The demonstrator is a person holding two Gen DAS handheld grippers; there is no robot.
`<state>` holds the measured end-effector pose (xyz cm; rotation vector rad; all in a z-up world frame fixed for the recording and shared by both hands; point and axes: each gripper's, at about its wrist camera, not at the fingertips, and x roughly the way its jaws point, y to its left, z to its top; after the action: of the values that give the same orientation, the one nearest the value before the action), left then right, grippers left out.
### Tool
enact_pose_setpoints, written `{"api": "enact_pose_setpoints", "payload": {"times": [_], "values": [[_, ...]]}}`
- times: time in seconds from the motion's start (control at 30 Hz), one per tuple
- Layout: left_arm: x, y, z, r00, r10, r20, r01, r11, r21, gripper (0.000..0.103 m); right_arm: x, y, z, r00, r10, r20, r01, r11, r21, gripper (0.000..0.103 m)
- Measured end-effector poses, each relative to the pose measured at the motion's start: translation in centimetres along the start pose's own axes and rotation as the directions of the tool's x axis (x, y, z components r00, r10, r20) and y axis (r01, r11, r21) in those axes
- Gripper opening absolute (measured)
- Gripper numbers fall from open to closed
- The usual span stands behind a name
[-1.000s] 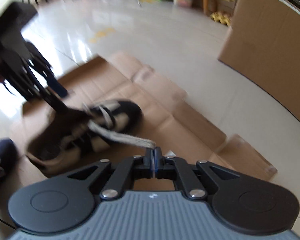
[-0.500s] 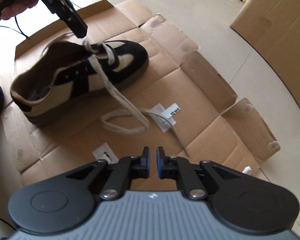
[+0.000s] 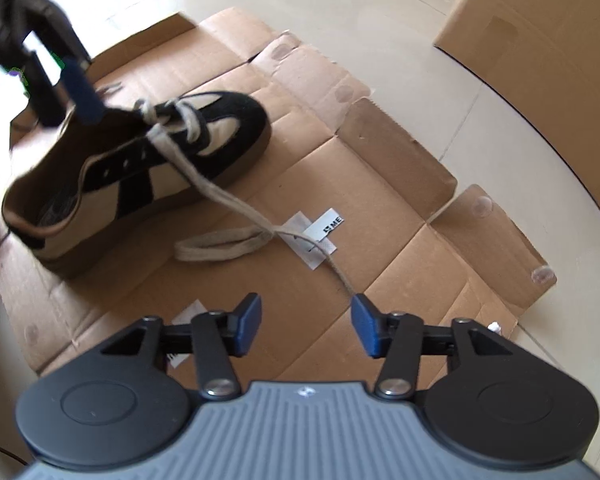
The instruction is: Lace up shoes with both hands
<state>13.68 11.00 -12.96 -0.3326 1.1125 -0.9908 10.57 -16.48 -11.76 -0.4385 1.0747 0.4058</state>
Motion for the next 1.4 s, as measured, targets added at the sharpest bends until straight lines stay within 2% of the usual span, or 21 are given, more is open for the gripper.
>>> {"api": "enact_pose_setpoints", "payload": {"times": [0.1,0.2,0.27,0.3,0.37,0.47,0.5,0.53,0.7,0.77,0.8,0.9,0.93,1.07,1.17,1.2,1.27,1.3,1.33,1.4], "values": [[-0.1,-0.2,0.5,0.994,0.112,0.007,-0.112,0.992,0.053,0.05,0.4,-0.7,0.1,1.0,0.007,-0.007,-0.006,0.998,0.063,0.053],[0.2,0.6,0.8,0.982,0.19,-0.002,-0.19,0.98,0.064,0.054,1.1,-1.1,0.3,1.0,0.025,-0.017,-0.023,0.992,0.127,0.053],[0.4,1.7,0.7,0.982,0.189,-0.002,-0.189,0.981,0.043,0.055,1.4,-1.1,0.4,0.999,0.046,-0.021,-0.042,0.987,0.156,0.053],[0.6,2.4,0.6,0.985,0.174,-0.005,-0.174,0.984,0.021,0.055,1.5,-1.0,0.4,0.998,0.053,-0.02,-0.049,0.986,0.161,0.053],[1.0,4.0,0.2,0.995,0.099,0.001,-0.099,0.995,-0.027,0.055,1.5,-0.7,0.6,0.998,0.059,-0.016,-0.056,0.986,0.158,0.053],[0.6,4.7,0.0,1.0,-0.015,0.014,0.016,0.999,-0.046,0.05,1.5,-0.5,0.8,0.998,0.059,-0.01,-0.057,0.986,0.155,0.054],[0.5,4.3,-0.1,0.999,-0.049,0.015,0.05,0.998,-0.025,0.032,1.5,-0.4,0.8,0.998,0.057,-0.006,-0.055,0.986,0.157,0.054],[0.4,4.0,-0.1,0.996,-0.089,0.014,0.089,0.996,-0.019,0.009,1.4,-0.4,1.0,0.999,0.054,0.004,-0.054,0.985,0.161,0.054],[1.0,2.9,-0.6,0.992,-0.124,-0.017,0.124,0.992,-0.018,0.008,0.3,0.0,2.4,0.99,0.079,0.115,-0.096,0.984,0.148,0.053],[1.0,2.4,-0.8,0.992,-0.122,-0.029,0.121,0.992,-0.018,0.012,-0.3,0.6,3.5,0.977,0.119,0.177,-0.14,0.984,0.11,0.053],[0.9,2.1,-0.9,0.992,-0.119,-0.036,0.118,0.993,-0.019,0.018,-0.4,0.9,4.0,0.97,0.142,0.197,-0.162,0.983,0.091,0.051],[-0.4,1.1,-1.2,0.994,-0.1,-0.034,0.099,0.995,-0.014,0.04,0.0,2.5,6.5,0.941,0.259,0.216,-0.271,0.962,0.027,0.037],[-0.7,0.9,-1.2,0.995,-0.094,-0.03,0.094,0.996,-0.011,0.045,0.3,3.5,7.7,0.93,0.3,0.213,-0.305,0.952,-0.009,0.036],[-2.1,-0.1,-1.9,0.998,-0.055,-0.033,0.056,0.998,0.001,0.05,1.2,6.2,10.3,0.919,0.345,0.193,-0.326,0.937,-0.125,0.036],[-2.8,-0.4,-2.4,0.997,-0.059,-0.041,0.059,0.998,0.004,0.059,2.4,7.3,11.6,0.917,0.369,0.154,-0.349,0.926,-0.144,0.034],[-2.9,-0.5,-2.5,0.998,-0.048,-0.046,0.049,0.999,0.008,0.065,3.0,7.6,11.8,0.918,0.372,0.139,-0.353,0.924,-0.147,0.032],[-2.9,-0.6,-2.7,0.998,-0.017,-0.056,0.018,1.0,0.023,0.068,3.8,7.9,12.0,0.918,0.378,0.12,-0.36,0.921,-0.148,0.027],[-2.9,-0.5,-2.9,0.998,-0.006,-0.064,0.008,1.0,0.03,0.068,4.1,8.0,12.1,0.918,0.381,0.112,-0.364,0.92,-0.147,0.019],[-2.9,-0.4,-2.9,0.998,0.008,-0.068,-0.006,0.999,0.031,0.068,4.4,8.1,12.2,0.917,0.386,0.101,-0.37,0.917,-0.147,0.002],[-3.0,-0.2,-3.0,0.997,0.045,-0.067,-0.042,0.999,0.034,0.069,4.2,8.0,12.2,0.911,0.402,0.09,-0.387,0.911,-0.142,0.001]]}}
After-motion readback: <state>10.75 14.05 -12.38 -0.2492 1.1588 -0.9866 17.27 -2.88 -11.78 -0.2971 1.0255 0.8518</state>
